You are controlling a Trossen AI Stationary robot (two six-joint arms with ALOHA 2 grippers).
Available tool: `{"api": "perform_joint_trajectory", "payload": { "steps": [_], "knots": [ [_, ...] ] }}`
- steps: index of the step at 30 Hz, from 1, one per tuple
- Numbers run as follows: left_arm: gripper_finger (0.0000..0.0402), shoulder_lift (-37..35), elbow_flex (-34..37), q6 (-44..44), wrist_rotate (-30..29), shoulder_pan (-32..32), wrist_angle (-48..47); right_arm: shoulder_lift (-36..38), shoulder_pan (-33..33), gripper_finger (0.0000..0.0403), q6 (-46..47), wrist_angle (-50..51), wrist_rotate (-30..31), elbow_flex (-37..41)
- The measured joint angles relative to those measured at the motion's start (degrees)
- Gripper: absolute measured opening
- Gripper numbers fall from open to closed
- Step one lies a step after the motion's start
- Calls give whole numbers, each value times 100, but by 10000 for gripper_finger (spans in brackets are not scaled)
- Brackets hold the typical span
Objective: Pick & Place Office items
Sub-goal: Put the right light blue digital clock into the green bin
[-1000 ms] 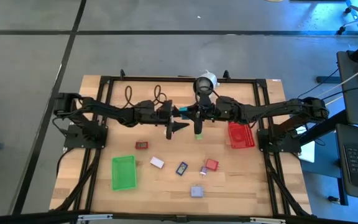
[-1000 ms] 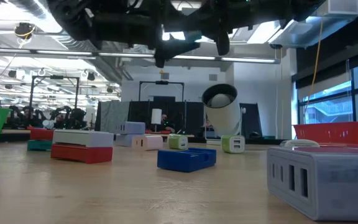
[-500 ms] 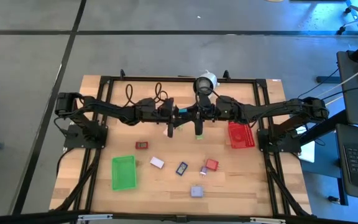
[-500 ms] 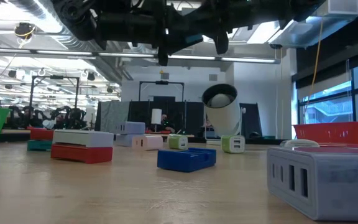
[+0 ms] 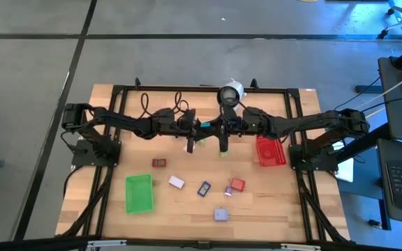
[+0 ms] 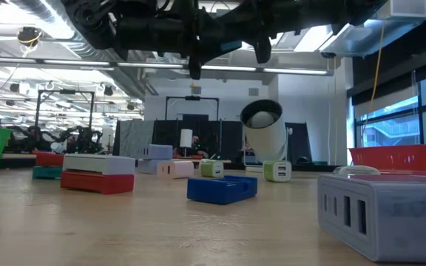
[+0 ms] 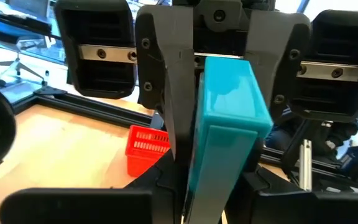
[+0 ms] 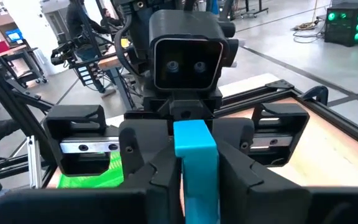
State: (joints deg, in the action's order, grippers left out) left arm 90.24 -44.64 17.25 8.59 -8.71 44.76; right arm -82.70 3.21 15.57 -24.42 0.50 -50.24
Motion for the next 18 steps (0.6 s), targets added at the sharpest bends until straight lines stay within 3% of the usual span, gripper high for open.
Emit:
{"api": "perform_joint_trajectory", "payload": {
  "steps": [11,18],
  "knots": [
    [67,-4,0,651,460,-92,-739,402,304,257,238,360,-490,-2],
    [68,-40,0,1664,546,7,-1355,1406,397,293,183,1791,-589,-4]
  ]
}}
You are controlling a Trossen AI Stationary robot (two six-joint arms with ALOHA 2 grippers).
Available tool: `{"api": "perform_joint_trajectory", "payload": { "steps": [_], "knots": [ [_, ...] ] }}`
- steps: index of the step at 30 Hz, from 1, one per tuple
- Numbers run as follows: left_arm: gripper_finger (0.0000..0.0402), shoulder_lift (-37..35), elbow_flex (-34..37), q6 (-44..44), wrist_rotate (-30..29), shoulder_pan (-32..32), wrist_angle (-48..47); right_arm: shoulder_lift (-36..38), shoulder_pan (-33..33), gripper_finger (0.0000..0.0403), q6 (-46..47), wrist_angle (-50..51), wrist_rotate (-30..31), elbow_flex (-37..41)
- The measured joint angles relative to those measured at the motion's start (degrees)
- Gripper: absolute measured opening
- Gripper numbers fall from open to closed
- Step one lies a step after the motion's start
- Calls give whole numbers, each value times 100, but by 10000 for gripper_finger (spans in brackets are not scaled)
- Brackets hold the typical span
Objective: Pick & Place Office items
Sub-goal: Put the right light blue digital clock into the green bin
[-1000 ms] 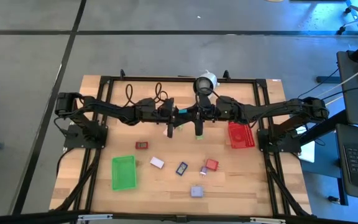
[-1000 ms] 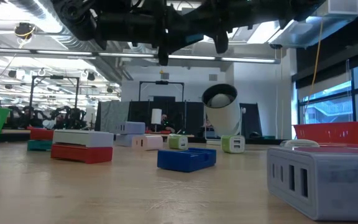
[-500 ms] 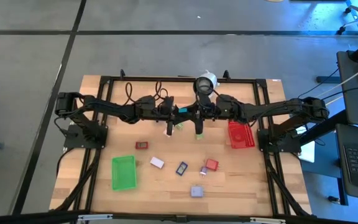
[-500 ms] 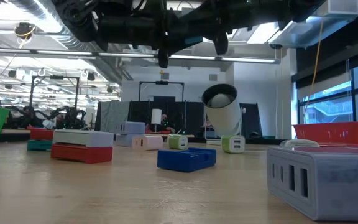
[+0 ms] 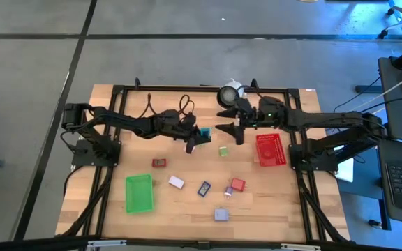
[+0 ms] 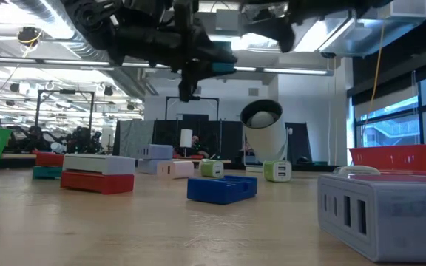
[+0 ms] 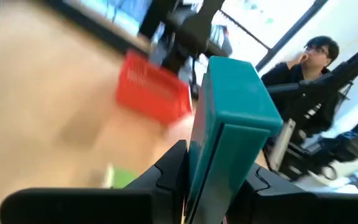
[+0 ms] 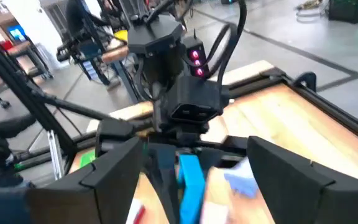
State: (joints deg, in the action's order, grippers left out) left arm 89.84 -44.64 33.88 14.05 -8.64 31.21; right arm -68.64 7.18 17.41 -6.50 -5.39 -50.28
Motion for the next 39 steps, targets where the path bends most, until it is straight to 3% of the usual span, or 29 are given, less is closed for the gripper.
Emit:
{"api": "perform_joint_trajectory", "payload": {
  "steps": [6,14,19,24,31,39],
  "knots": [
    [69,-530,0,1504,1084,453,-1575,576,0,285,-8,896,-2,-2],
    [69,-1718,-2,3001,1266,1795,-3842,671,-72,275,149,1918,-20,-2],
    [70,-2312,-2,4388,511,2850,-5726,608,-142,274,-11,2207,-18,2],
    [70,-2324,9,6325,-525,3859,-7319,571,-142,274,-378,2195,-2,2],
    [70,-1716,134,8183,-662,4600,-7298,559,-140,274,-765,2198,0,2],
    [70,-889,136,8454,-628,4673,-6807,559,-140,274,-895,2198,0,2]
  ]
}}
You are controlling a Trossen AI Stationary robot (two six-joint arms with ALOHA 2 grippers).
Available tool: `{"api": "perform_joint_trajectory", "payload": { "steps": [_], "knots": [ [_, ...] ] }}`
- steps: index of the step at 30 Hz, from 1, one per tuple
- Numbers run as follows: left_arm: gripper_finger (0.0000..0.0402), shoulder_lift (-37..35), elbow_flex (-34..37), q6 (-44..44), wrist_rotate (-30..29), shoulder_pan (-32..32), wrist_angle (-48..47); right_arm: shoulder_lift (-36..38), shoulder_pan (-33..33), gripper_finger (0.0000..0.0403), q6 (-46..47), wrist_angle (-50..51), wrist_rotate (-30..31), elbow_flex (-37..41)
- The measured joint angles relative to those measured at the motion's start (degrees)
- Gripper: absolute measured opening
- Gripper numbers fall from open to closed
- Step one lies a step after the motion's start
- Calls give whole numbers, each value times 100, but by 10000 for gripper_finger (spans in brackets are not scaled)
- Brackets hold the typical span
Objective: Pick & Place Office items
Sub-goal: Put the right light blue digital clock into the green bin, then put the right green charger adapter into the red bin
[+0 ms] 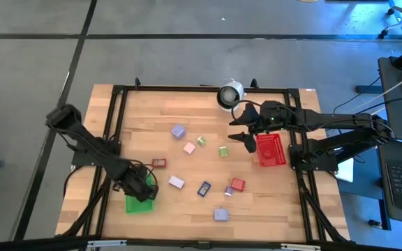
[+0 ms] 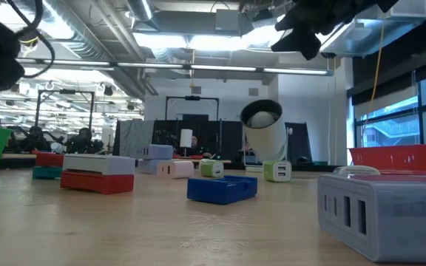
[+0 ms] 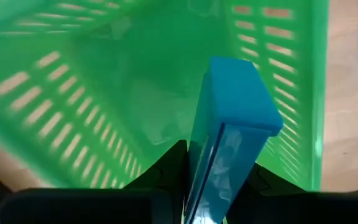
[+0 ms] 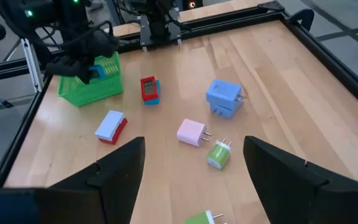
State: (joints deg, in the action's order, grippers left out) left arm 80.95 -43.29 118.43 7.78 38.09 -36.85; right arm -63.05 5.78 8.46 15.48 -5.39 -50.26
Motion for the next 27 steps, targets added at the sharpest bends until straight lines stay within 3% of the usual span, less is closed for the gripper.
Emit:
{"api": "perform_joint_trajectory", "payload": {
  "steps": [9,20,27],
  "knots": [
    [79,273,0,229,21,1,82,0,0,274,-79,0,0,0],
    [155,-132,0,-5,87,-13,60,0,0,274,-30,1,17,0],
    [184,-783,0,-63,-124,-38,50,-65,0,274,940,48,852,0]
  ]
}}
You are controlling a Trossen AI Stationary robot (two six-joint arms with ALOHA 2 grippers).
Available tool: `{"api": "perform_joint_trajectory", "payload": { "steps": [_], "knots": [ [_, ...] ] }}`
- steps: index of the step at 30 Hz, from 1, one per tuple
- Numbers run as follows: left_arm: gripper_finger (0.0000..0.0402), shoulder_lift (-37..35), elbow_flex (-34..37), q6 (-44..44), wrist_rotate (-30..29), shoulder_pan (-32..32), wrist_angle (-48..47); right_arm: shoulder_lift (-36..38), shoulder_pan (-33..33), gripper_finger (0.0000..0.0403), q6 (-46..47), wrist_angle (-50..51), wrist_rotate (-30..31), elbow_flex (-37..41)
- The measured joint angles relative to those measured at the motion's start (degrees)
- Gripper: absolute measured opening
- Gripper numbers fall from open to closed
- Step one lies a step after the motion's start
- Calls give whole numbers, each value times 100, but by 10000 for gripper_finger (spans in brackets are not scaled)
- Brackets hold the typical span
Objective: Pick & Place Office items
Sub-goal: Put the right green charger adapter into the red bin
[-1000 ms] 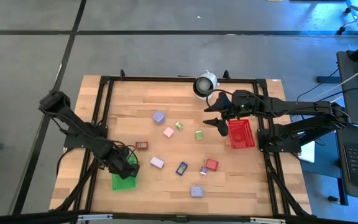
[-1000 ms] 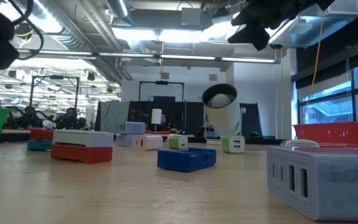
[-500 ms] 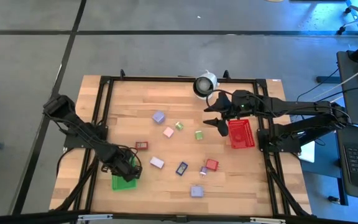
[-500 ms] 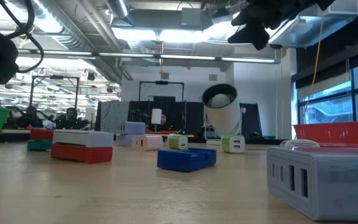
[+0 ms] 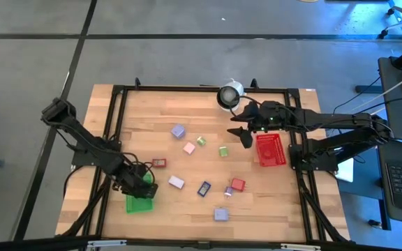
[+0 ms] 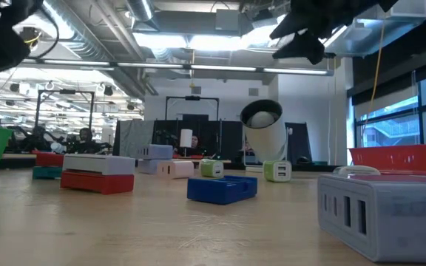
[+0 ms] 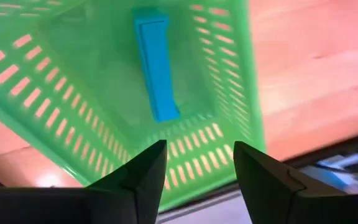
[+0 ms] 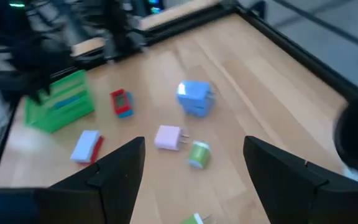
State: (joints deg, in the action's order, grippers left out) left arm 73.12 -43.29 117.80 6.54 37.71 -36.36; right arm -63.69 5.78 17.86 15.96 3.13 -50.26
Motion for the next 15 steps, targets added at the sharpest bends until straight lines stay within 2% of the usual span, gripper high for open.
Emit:
{"api": "perform_joint_trajectory", "payload": {
  "steps": [5,8,12,15],
  "knots": [
    [186,-519,0,-53,-281,-2,11,-347,-2,274,907,193,453,0],
    [184,-822,0,-55,-805,-37,15,-700,-27,274,1281,251,364,0],
    [178,-1135,0,-434,-2078,-186,96,-1191,-163,274,1686,240,194,0],
    [174,-1277,2,-1023,-3387,-367,273,-1482,-272,274,2018,248,199,0]
  ]
}}
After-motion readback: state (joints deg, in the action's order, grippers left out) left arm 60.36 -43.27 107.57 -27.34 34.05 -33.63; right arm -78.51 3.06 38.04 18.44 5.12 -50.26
